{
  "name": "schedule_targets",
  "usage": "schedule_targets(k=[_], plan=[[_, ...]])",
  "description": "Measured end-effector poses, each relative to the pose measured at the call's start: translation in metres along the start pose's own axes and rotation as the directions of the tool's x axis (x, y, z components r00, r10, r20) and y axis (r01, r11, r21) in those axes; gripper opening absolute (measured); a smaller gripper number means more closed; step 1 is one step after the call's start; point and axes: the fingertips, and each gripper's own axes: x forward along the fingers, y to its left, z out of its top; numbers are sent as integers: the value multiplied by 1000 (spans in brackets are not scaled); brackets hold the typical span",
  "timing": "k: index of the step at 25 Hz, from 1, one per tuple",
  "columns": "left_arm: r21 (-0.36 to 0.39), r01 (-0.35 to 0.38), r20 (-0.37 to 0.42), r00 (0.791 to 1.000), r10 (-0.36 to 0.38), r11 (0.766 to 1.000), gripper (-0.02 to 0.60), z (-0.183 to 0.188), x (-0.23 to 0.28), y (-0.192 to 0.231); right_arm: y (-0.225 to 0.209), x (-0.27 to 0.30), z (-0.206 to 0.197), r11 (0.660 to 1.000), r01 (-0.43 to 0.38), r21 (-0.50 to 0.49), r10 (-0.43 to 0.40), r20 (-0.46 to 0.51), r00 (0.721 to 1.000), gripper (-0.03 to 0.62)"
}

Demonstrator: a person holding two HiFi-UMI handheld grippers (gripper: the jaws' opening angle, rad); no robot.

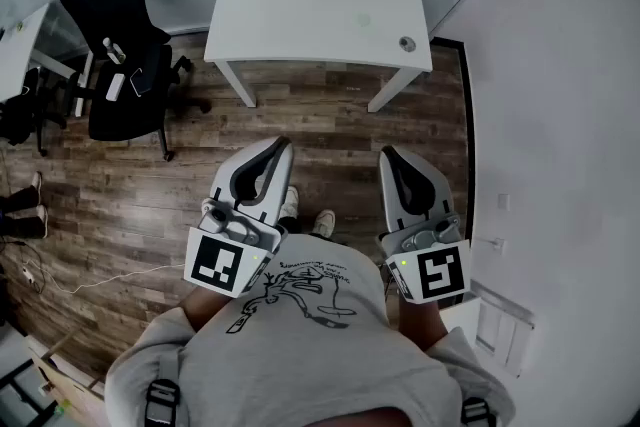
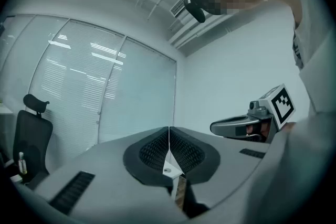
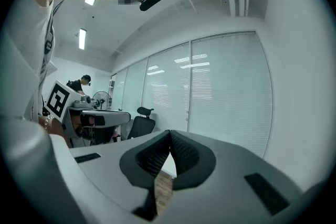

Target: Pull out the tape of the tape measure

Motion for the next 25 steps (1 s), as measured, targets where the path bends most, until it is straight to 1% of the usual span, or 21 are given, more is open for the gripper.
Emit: schedule_targets(k=[3, 9, 13, 15, 20, 23, 25], plan=[[7, 3, -6, 1000, -3, 1000, 25, -2, -5, -3, 3, -3, 0, 1000, -4, 3, 4, 2, 1000, 8], [-16, -9, -4, 1000, 9, 1000, 25, -2, -18, 3, 15, -5, 2, 1000, -2, -4, 2, 9, 1000, 8], [1, 2, -17, 1000, -2, 1000, 25, -4, -19, 10, 20, 2, 3, 1000, 2, -2, -2, 13, 1000, 9], [-3, 6, -14, 1000, -6, 1000, 25, -3, -16, 17, 19, 9, 4, 1000, 8, 0, -8, 17, 1000, 9], [-45, 11, 16, 1000, -10, 999, 25, 2, -12, 44, 26, 34, 7, 1000, 20, -8, -20, 16, 1000, 8], [-11, 31, -14, 999, -31, 999, 25, -2, -10, 63, 31, 53, 11, 1000, 29, -12, -29, 18, 999, 9], [-5, 43, -25, 999, -43, 999, 25, -3, -9, 74, 34, 64, 14, 999, 37, -12, -37, 21, 999, 9]])
